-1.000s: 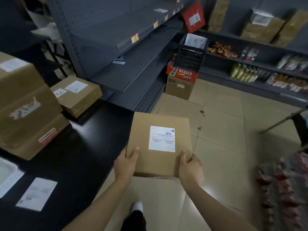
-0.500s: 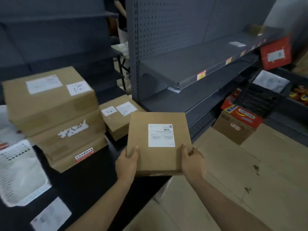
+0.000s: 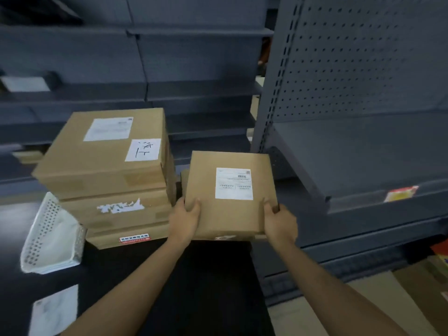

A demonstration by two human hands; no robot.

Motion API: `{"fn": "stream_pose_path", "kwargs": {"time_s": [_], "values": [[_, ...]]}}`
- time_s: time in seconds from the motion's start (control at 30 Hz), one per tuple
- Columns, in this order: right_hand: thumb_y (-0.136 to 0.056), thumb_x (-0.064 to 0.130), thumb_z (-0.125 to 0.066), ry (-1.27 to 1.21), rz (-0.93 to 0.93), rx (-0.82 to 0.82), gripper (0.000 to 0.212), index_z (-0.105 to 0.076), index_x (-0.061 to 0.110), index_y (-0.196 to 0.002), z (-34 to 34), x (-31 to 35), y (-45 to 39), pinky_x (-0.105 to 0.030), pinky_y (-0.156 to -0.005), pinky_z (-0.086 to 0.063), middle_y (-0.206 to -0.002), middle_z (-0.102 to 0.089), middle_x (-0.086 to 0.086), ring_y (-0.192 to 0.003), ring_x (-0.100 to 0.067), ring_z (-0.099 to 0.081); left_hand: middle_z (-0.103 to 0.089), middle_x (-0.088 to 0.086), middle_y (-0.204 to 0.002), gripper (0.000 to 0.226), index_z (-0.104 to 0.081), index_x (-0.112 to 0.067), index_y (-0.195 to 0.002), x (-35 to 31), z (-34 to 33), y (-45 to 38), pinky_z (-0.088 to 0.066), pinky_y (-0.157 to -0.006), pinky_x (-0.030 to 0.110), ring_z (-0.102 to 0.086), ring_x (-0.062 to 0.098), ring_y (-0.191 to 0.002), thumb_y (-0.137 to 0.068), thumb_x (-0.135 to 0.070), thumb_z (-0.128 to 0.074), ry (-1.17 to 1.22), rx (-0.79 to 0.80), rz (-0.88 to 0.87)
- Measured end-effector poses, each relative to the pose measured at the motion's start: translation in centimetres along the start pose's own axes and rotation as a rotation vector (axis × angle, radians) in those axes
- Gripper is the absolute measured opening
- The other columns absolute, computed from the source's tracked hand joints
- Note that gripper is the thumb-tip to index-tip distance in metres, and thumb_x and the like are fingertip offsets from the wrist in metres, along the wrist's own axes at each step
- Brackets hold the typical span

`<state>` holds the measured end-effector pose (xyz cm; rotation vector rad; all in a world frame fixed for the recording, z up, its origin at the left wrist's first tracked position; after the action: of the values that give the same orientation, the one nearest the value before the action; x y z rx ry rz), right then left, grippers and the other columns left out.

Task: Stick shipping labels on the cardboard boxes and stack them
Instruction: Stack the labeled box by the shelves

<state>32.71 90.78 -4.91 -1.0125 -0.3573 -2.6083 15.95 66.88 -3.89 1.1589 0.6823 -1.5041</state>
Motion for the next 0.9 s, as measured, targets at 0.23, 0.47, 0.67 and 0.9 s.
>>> {"fn": "stream_pose_path", "kwargs": {"time_s": [0.23,0.47,0.67,0.9], "values": [[-0.096,0.055,-0.038,-0.034,0.078,0.159,0.054,-0.06,0.01,-0.115,-6.3,3.6,-7.3,-0.033,-0.068,-0.039,-0.11,-0.066,-0.013,-0.093,-0.03,-0.059,-0.056,0.008,-0.13,0.05,-0.043,-0.011,-0.137,1.5,-1.0,-6.7,-0.041,-0.101,0.034,-0.053,0.027,-0.118,-0.098,-0.041,-0.046,-0.114,-0.052,0.017],[-0.097,0.055,-0.035,0.05,0.043,0.171,0.055,-0.058,0.011,-0.12,-10.2,3.2,-9.5,-0.033,-0.069,-0.038,-0.111,-0.065,-0.014,-0.098,-0.032,-0.059,-0.041,0.016,-0.145,0.065,-0.02,-0.009,-0.149,4.8,-2.8,-9.7,-0.038,-0.103,0.042,-0.043,0.034,-0.13,-0.099,-0.047,-0.035,-0.339,-0.081,0.118],[-0.096,0.059,-0.03,0.217,0.061,0.126,0.06,-0.057,0.01,-0.119,-9.8,4.1,-9.3,-0.034,-0.068,-0.042,-0.11,-0.065,-0.015,-0.097,-0.034,-0.06,-0.026,0.014,-0.155,0.064,-0.013,-0.008,-0.151,3.9,-3.0,-10.0,-0.037,-0.104,0.041,-0.036,0.032,-0.136,-0.101,-0.044,-0.03,-0.497,-0.063,0.081],[-0.099,0.04,-0.041,0.461,0.45,0.02,0.046,-0.049,0.007,-0.131,-7.2,10.7,-6.6,-0.039,-0.093,-0.041,-0.127,-0.055,-0.014,-0.114,-0.03,-0.051,-0.03,0.009,-0.151,0.051,-0.027,-0.008,-0.144,-3.1,-4.2,-9.5,-0.028,-0.113,0.03,-0.024,0.023,-0.141,-0.095,-0.018,-0.038,-0.938,-0.033,-0.302]]}}
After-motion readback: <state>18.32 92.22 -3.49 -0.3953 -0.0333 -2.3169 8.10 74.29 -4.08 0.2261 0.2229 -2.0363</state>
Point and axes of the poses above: each hand's wrist, its own y-axis away from the middle knuckle, its own z-axis out of the back of the hand, x = y × z, the point moved 9 cm from there along -y, towards the middle knuckle
